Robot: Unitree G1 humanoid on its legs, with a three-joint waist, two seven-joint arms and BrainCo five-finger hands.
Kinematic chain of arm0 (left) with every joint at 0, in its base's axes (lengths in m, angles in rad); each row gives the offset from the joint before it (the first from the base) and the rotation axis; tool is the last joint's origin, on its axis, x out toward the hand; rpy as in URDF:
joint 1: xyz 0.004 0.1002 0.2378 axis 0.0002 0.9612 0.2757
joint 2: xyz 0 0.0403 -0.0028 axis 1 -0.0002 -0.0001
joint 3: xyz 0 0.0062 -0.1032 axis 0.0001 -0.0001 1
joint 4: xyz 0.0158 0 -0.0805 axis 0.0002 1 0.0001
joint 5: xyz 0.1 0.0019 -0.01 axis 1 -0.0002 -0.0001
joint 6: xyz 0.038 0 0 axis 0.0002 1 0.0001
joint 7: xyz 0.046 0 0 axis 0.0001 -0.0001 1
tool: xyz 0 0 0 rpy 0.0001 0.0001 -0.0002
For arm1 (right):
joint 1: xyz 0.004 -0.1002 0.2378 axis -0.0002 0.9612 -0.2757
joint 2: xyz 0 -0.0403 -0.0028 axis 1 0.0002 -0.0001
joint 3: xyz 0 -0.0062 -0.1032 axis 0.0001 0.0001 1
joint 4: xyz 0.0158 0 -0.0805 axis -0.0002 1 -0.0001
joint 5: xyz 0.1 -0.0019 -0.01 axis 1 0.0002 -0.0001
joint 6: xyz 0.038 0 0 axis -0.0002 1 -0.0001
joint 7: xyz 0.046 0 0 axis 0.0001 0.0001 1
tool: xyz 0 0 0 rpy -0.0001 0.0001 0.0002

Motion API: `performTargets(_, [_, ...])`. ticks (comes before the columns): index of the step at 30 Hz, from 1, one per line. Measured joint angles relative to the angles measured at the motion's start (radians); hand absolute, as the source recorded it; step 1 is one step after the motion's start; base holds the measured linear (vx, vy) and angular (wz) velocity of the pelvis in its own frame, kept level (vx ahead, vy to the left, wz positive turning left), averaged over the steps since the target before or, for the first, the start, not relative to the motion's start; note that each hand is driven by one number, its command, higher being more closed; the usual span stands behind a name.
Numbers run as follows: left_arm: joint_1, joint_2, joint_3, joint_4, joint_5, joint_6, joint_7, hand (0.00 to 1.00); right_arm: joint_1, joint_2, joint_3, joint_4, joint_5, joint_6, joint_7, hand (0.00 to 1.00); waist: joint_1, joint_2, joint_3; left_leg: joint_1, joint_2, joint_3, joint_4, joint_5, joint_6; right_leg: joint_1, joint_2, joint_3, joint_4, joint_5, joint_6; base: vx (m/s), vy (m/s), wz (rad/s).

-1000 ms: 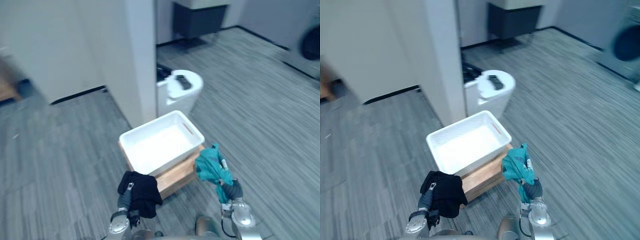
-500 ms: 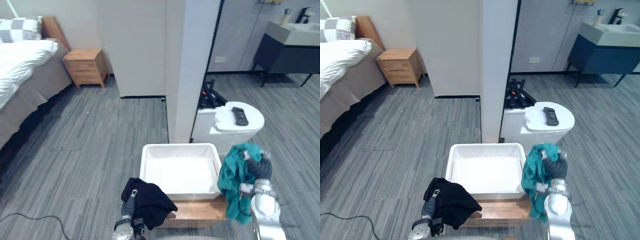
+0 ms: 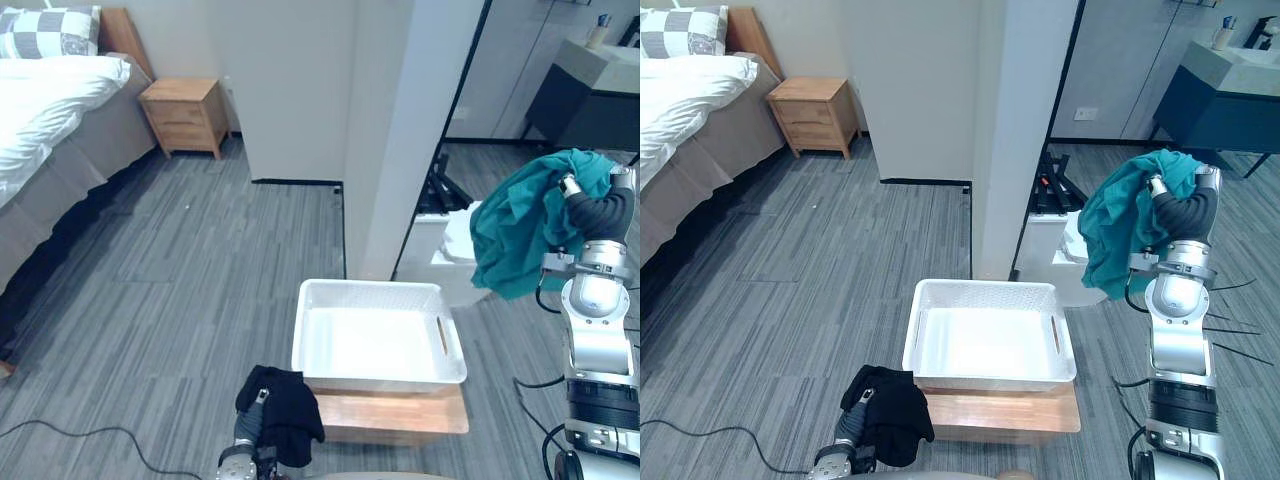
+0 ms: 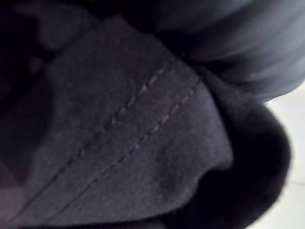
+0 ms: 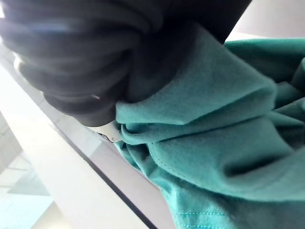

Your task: Tidy the bed and pick cloth on bed and put in laundry

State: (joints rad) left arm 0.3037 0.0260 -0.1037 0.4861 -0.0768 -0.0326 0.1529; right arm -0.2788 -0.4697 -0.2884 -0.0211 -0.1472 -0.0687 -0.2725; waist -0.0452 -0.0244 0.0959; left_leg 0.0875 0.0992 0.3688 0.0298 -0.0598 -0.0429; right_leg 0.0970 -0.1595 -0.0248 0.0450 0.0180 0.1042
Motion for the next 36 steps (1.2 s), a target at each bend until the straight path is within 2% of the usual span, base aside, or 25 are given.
performTargets(2, [0.0,0.003,-0.014,0.011,0.0,-0.001,0.0,1.0,-0.003,-0.002,0.027,0.011,0.0,0.001,0.0,1.0,0.001,-0.001,0.0,0.024,-0.009,0.003,-0.053,0.03,-0.005,0.001,0.001,0.011,-0.006,0.001,0.0,-0.09,-0.008,-0.03])
performTargets(5, [0.0,0.002,-0.013,0.024,0.0,-0.001,0.0,1.0,-0.022,-0.001,0.067,0.011,0.0,0.001,-0.002,1.0,0.0,-0.002,0.006,0.03,-0.006,0.026,-0.061,0.037,-0.01,-0.008,0.007,0.044,-0.015,0.0,0.0,-0.09,-0.031,-0.28])
performTargets(7, [-0.01,0.012,-0.009,0.023,-0.003,-0.002,0.0,1.0,-0.062,0.002,0.121,0.011,0.0,0.001,-0.008,1.0,0.001,-0.01,0.018,-0.041,0.025,0.026,0.087,-0.017,-0.016,-0.039,0.018,0.081,-0.014,-0.013,-0.012,-0.11,-0.082,-0.38])
performTargets(8, [-0.021,0.017,-0.001,0.022,-0.006,-0.002,0.0,1.0,-0.092,0.002,0.148,0.011,0.0,0.001,-0.008,1.0,0.002,-0.011,0.038,-0.093,0.036,-0.023,0.201,-0.066,-0.025,-0.054,0.028,0.098,-0.016,-0.03,-0.001,-0.15,-0.075,-0.63])
performTargets(9, [-0.025,0.0,0.012,0.02,-0.023,-0.002,0.002,1.0,-0.136,0.004,0.19,0.02,0.011,0.001,-0.006,1.0,0.011,0.019,0.063,-0.13,0.039,-0.216,0.296,-0.142,-0.046,-0.062,0.071,0.134,-0.014,-0.023,-0.009,-0.14,-0.044,-0.69])
performTargets(11, [-0.018,-0.009,0.012,0.019,-0.032,-0.002,0.002,1.0,-0.142,0.016,0.215,0.035,0.03,0.0,-0.005,1.0,0.007,0.025,0.065,-0.132,0.038,-0.246,0.3,-0.151,-0.042,-0.063,0.08,0.142,-0.014,-0.01,-0.007,-0.07,0.013,-0.32])
performTargets(17, [-0.02,-0.012,-0.002,0.015,-0.032,-0.002,0.002,1.0,-0.14,0.021,0.237,0.054,0.06,0.001,0.041,1.0,0.004,0.012,0.068,-0.123,0.021,-0.22,0.214,-0.101,-0.036,-0.102,0.069,0.167,-0.016,-0.004,-0.016,-0.04,0.0,-0.09])
performTargets(24, [-0.04,-0.003,-0.014,0.015,-0.031,-0.004,0.002,1.0,-0.114,0.045,0.405,0.055,0.059,0.001,0.124,1.0,0.012,0.003,0.078,-0.149,0.022,-0.218,0.14,-0.043,-0.043,-0.148,0.073,0.161,-0.05,0.036,-0.014,0.01,-0.012,-0.01])
performTargets(29, [-0.111,-0.003,-0.021,0.014,-0.031,-0.027,0.006,1.0,-0.119,0.087,0.494,0.09,0.053,0.002,0.147,1.0,0.036,-0.001,0.149,-0.223,0.016,-0.251,0.134,-0.015,-0.039,-0.203,0.07,0.125,-0.05,0.056,-0.023,-0.04,0.003,0.21])
performTargets(32, [-0.128,0.001,-0.018,0.013,-0.031,-0.033,0.023,1.0,-0.152,0.119,0.546,0.167,0.018,0.004,0.17,1.0,0.04,0.004,0.199,-0.276,0.005,-0.28,0.102,0.025,-0.04,-0.25,0.064,0.1,-0.05,0.064,-0.031,-0.08,-0.006,0.28])
performTargets(35, [-0.128,-0.001,-0.013,0.012,-0.031,-0.034,0.029,1.0,-0.202,0.152,0.56,0.287,-0.007,0.01,0.17,1.0,0.061,0.024,0.25,-0.304,0.001,-0.293,0.058,0.066,-0.041,-0.287,0.06,0.074,-0.05,0.072,-0.026,-0.07,-0.023,0.26])
performTargets(36, [-0.126,-0.003,-0.013,0.012,-0.031,-0.034,0.035,1.0,-0.22,0.178,0.565,0.358,-0.026,0.014,0.169,1.0,0.066,0.041,0.261,-0.32,-0.003,-0.315,0.035,0.086,-0.044,-0.3,0.058,0.053,-0.051,0.074,-0.025,-0.05,-0.021,0.35])
